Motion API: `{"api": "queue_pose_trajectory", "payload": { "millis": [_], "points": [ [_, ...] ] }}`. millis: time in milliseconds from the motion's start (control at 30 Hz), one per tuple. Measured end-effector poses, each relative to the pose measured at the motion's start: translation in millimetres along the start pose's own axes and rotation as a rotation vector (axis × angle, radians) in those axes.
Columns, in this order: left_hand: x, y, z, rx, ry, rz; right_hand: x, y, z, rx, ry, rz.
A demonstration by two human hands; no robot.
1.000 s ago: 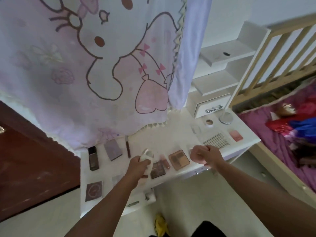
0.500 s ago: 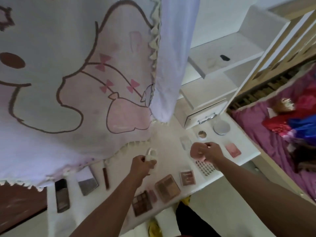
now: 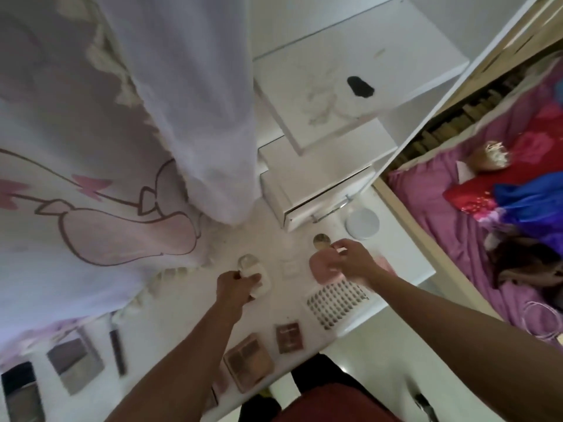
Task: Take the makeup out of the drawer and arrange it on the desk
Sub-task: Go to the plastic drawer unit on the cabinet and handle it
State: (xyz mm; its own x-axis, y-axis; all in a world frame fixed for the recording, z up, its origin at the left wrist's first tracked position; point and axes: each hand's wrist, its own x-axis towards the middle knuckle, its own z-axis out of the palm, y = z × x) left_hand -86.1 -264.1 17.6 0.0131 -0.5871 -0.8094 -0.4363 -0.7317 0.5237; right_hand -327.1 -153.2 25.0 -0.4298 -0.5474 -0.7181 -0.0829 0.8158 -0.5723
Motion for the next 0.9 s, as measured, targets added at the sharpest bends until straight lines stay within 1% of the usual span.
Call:
{"api": "queue_pose_trajectory", "payload": {
  "millis": [67, 167, 333, 400, 533, 633, 767, 900],
  "points": [
    [5.6, 5.1, 4.3, 0.005, 0.028, 0.016, 3.0, -4.7, 6.1, -0.063, -0.018, -0.056],
    [9.0, 13.8, 8.9, 0.081, 0.073, 0.059, 6.4, -8.8, 14.1, -0.183, -0.008, -0.131],
    [4.7, 19.1, 15.4, 0.153, 0.112, 0.093, 7.4, -13.1, 15.3, -0.309, 0.024, -0.175],
    [3.5, 15.8, 13.9, 0.158, 0.121, 0.096, 7.3, -15.6, 15.9, -0.378, 0.049, -0.204],
    [0.9, 3.0, 1.9, 0.196, 0.154, 0.089, 4.5, -17.7, 18.8, -0.59, 0.098, -0.242],
    [-3.4, -11.4, -15.1, 0.201, 0.194, 0.1, -1.5, -21.6, 19.3, -0.683, 0.152, -0.28],
    [-18.4, -31.1, -46.3, 0.244, 0.231, 0.13, -20.8, -40.1, 32.1, -0.702, 0.165, -0.408],
    [-48.4, -47.2, -87.4, 0.303, 0.287, 0.22, -51.3, -65.1, 66.8, -0.82, 0.074, -0.594]
  ]
}}
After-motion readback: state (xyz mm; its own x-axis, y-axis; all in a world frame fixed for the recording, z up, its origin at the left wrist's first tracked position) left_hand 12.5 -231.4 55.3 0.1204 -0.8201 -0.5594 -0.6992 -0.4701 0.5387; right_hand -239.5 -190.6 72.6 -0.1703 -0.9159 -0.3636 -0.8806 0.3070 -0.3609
